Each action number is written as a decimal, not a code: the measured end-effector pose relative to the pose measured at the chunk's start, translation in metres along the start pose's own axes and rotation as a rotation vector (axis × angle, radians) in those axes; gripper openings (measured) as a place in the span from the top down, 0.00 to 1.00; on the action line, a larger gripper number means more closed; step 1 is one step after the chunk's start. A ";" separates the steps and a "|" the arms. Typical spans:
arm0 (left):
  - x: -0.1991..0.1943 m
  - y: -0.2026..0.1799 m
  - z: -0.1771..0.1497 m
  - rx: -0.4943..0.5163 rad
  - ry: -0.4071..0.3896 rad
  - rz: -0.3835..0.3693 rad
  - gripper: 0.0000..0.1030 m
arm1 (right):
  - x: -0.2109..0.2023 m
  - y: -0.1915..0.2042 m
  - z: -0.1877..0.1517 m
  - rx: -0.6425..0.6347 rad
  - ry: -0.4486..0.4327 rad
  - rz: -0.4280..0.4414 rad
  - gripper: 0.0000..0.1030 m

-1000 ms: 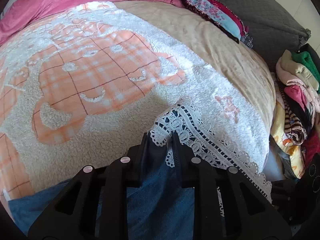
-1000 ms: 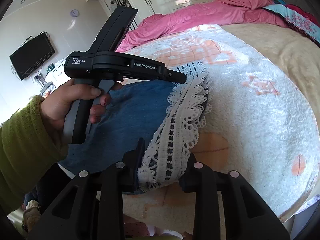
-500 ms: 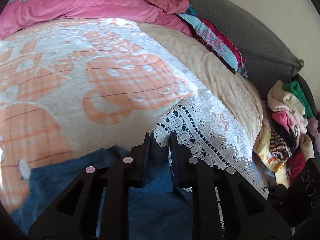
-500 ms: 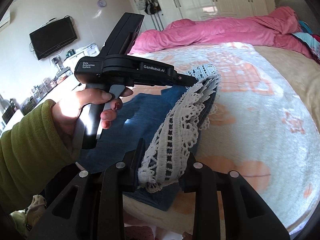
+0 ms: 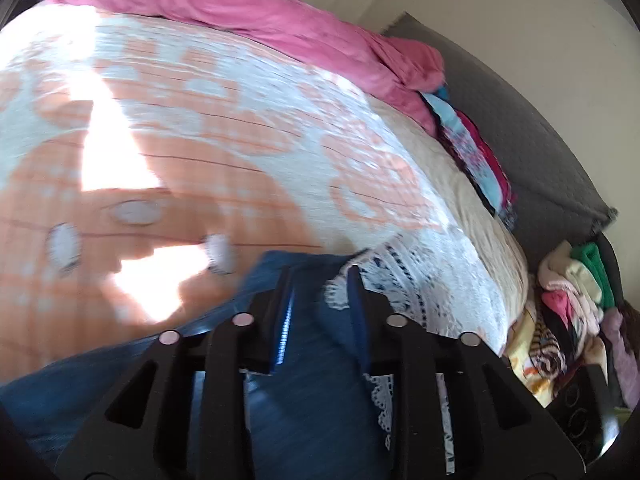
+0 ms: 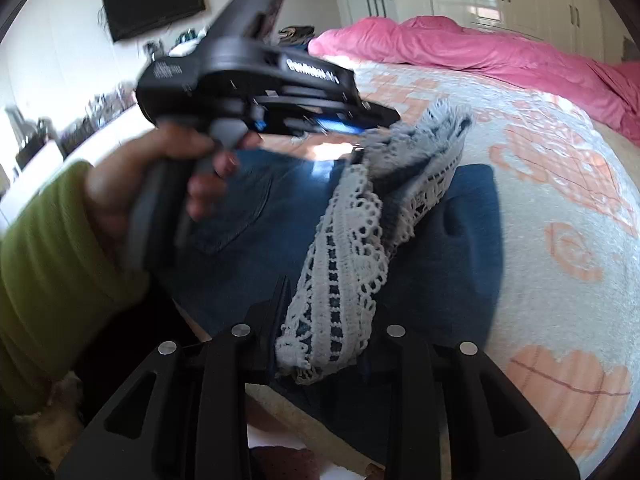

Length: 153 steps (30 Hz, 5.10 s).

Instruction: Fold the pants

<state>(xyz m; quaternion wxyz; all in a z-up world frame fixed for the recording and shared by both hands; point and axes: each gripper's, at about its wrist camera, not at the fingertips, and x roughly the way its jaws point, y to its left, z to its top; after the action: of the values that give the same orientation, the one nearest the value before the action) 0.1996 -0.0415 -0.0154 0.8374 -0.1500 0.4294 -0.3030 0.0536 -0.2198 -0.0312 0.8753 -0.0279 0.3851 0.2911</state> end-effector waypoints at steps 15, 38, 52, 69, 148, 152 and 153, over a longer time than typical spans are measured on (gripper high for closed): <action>-0.059 0.047 -0.059 -0.185 -0.100 -0.071 0.54 | 0.024 0.056 -0.028 -0.418 -0.010 -0.253 0.61; -0.017 0.040 -0.049 -0.210 -0.011 -0.073 0.54 | 0.011 0.053 -0.034 -0.343 -0.047 -0.163 0.61; -0.012 0.022 -0.016 -0.232 -0.012 -0.086 0.87 | 0.001 0.034 -0.024 -0.246 -0.067 -0.082 0.83; -0.014 0.051 -0.033 -0.266 -0.035 -0.011 0.76 | -0.002 0.067 -0.035 -0.361 -0.028 -0.008 0.65; -0.116 -0.044 -0.139 -0.001 -0.005 0.391 0.16 | -0.055 -0.031 -0.024 0.062 0.007 -0.074 0.16; -0.126 -0.041 -0.138 -0.023 -0.028 0.412 0.11 | -0.058 -0.027 -0.016 0.050 -0.010 -0.078 0.16; -0.129 -0.038 -0.138 -0.033 -0.035 0.419 0.10 | -0.058 -0.026 -0.014 0.048 -0.013 -0.079 0.16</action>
<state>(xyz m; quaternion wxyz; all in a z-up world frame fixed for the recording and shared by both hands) 0.0156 0.0124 0.0044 0.8869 -0.0765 0.4415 -0.1127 0.0272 -0.2733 -0.0050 0.8890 -0.0203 0.3851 0.2470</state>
